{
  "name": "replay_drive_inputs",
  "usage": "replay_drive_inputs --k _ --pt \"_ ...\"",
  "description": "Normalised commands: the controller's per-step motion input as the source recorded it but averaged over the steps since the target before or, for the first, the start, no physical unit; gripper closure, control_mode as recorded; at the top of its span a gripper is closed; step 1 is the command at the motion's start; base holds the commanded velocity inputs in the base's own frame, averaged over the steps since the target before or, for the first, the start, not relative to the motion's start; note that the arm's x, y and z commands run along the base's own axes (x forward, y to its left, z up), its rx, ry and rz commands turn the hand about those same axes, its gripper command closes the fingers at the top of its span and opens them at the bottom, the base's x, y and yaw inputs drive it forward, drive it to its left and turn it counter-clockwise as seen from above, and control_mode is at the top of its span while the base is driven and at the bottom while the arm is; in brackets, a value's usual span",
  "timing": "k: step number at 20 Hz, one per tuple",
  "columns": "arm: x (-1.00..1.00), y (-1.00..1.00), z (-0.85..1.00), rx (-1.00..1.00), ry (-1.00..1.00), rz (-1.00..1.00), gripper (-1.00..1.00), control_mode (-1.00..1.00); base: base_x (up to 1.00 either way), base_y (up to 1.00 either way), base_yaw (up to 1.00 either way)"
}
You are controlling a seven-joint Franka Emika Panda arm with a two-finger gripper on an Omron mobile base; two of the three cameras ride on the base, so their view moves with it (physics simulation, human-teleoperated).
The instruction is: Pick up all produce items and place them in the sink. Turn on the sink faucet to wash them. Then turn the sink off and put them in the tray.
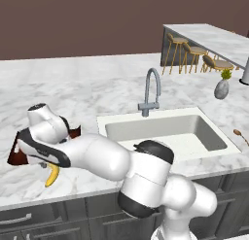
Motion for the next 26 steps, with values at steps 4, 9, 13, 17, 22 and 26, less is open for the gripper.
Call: replay_drive_inputs --k 4,9,13,17,22,26 --pt "0.08 0.02 -0.24 0.0 0.0 0.0 -1.0 -1.0 0.0 0.0 0.0" --pt "0.1 0.02 -0.22 0.0 0.0 0.0 -1.0 -1.0 0.0 0.0 0.0" --pt "0.12 0.05 -0.19 0.0 0.0 -0.02 -1.0 -1.0 0.0 0.0 0.0" --pt "0.14 0.09 -0.15 0.0 0.0 -0.05 -1.0 -1.0 0.0 0.0 0.0" --pt "0.14 0.12 -0.15 0.0 0.0 -0.06 -1.0 -1.0 0.0 0.0 0.0" --pt "0.14 0.08 -0.15 0.0 0.0 -0.05 -1.0 -1.0 0.0 0.0 0.0"
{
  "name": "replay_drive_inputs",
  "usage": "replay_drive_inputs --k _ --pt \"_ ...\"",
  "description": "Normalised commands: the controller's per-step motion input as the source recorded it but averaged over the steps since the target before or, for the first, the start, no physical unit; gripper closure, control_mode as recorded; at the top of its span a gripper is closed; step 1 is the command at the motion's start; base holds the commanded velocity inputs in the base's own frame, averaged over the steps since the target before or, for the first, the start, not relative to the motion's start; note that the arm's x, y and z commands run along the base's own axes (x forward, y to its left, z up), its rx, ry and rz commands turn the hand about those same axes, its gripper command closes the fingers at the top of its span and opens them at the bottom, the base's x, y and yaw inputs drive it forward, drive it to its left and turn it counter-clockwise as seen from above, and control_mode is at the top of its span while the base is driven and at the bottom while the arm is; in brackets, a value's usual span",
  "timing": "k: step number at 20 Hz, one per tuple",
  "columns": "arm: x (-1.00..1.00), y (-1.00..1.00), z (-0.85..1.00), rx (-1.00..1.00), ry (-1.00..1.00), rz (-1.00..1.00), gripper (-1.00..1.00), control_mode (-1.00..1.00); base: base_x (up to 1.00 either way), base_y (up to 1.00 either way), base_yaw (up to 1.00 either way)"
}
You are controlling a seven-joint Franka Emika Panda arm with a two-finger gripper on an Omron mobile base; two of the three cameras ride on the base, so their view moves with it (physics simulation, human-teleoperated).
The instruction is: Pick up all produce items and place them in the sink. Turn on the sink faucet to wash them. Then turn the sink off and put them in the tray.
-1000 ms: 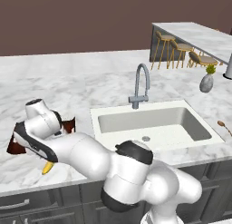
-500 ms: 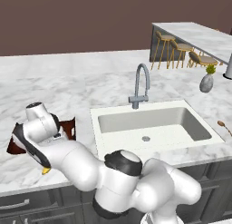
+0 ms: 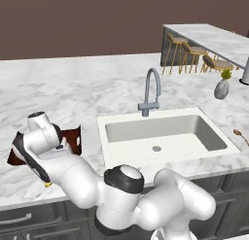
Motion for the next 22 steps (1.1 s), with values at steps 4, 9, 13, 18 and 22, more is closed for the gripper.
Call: replay_drive_inputs --k 4,9,13,18,22 --pt "0.1 0.02 -0.16 0.0 0.0 -0.03 -1.0 -1.0 0.0 0.0 0.0" --pt "0.07 0.01 -0.16 0.0 0.0 -0.01 -1.0 -1.0 0.0 0.0 0.0" --pt "0.0 0.0 -0.16 0.0 0.0 0.0 -1.0 -1.0 0.0 0.0 0.0" --pt "0.0 0.01 -0.19 0.0 0.0 0.0 -1.0 -1.0 0.0 0.0 0.0" --pt "0.0 0.0 -0.22 0.0 0.0 0.0 -1.0 -1.0 0.0 0.0 0.0"
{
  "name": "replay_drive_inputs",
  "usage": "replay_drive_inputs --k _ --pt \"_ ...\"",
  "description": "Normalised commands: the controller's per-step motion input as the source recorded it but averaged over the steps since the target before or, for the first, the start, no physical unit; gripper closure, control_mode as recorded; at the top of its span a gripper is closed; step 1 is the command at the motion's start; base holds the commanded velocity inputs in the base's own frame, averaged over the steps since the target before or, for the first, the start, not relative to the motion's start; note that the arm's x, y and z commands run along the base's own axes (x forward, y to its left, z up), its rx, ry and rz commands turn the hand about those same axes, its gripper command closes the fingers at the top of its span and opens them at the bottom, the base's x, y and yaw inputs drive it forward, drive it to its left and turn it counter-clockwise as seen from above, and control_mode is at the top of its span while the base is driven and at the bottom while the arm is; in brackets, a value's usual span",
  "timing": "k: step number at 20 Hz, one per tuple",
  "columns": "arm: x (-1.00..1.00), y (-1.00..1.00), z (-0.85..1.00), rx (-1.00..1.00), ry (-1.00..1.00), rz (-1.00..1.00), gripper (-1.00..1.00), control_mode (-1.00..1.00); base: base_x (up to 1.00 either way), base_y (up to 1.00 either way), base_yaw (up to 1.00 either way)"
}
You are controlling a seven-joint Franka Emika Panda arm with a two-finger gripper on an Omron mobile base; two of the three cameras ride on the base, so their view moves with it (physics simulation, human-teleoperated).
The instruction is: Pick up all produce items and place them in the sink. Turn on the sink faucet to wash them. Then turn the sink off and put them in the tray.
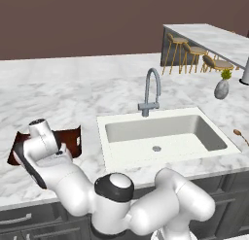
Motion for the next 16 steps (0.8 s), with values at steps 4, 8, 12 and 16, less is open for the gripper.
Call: replay_drive_inputs --k 4,8,12,16 --pt "0.0 0.0 -0.2 0.0 0.0 0.0 -1.0 -1.0 0.0 0.0 0.0" --pt "0.0 0.05 -0.2 0.0 0.0 0.0 1.0 -1.0 0.0 0.0 0.0" --pt "0.01 0.0 -0.03 0.0 0.02 0.0 1.0 -1.0 0.0 0.0 0.0" --pt "0.0 -0.03 -0.02 0.0 -0.04 0.0 1.0 -1.0 0.0 0.0 0.0"
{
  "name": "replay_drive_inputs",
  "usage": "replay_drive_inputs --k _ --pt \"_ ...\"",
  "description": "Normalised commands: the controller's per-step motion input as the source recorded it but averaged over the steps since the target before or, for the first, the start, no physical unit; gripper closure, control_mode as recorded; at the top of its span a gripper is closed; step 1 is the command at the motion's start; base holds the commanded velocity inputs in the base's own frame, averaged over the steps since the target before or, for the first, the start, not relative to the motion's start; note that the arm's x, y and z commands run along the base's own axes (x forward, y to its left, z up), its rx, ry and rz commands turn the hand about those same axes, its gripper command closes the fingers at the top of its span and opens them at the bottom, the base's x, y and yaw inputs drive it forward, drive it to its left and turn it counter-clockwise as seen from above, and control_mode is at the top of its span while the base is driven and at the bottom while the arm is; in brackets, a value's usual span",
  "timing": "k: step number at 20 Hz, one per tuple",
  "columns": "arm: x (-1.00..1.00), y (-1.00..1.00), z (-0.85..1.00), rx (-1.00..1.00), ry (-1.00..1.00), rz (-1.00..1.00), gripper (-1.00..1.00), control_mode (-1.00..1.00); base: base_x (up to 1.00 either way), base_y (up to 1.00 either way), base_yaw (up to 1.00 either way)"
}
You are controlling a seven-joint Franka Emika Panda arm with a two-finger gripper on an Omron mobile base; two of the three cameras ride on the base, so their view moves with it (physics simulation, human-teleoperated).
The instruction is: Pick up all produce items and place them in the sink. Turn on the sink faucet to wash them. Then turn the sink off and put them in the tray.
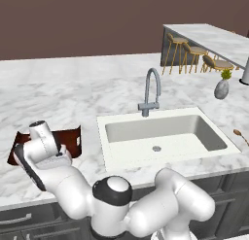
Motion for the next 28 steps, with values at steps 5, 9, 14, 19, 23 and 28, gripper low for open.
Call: replay_drive_inputs --k 5,9,14,19,23,28 --pt "-0.2 -0.15 0.15 0.0 -0.18 0.0 1.0 -1.0 0.0 0.0 0.0" --pt "-0.29 -0.21 0.46 0.0 -0.13 0.0 1.0 -1.0 0.0 0.0 0.0" --pt "-0.18 -0.41 0.56 0.0 -0.04 0.0 1.0 -1.0 0.0 0.0 0.0" --pt "-0.08 -0.57 0.43 0.0 -0.04 0.0 1.0 -1.0 0.0 0.0 0.0" --pt "-0.02 -0.74 0.29 0.03 -0.06 0.01 1.0 -1.0 0.0 0.0 0.0" --pt "0.0 -0.86 0.2 0.07 -0.06 0.02 1.0 -1.0 0.0 0.0 0.0"
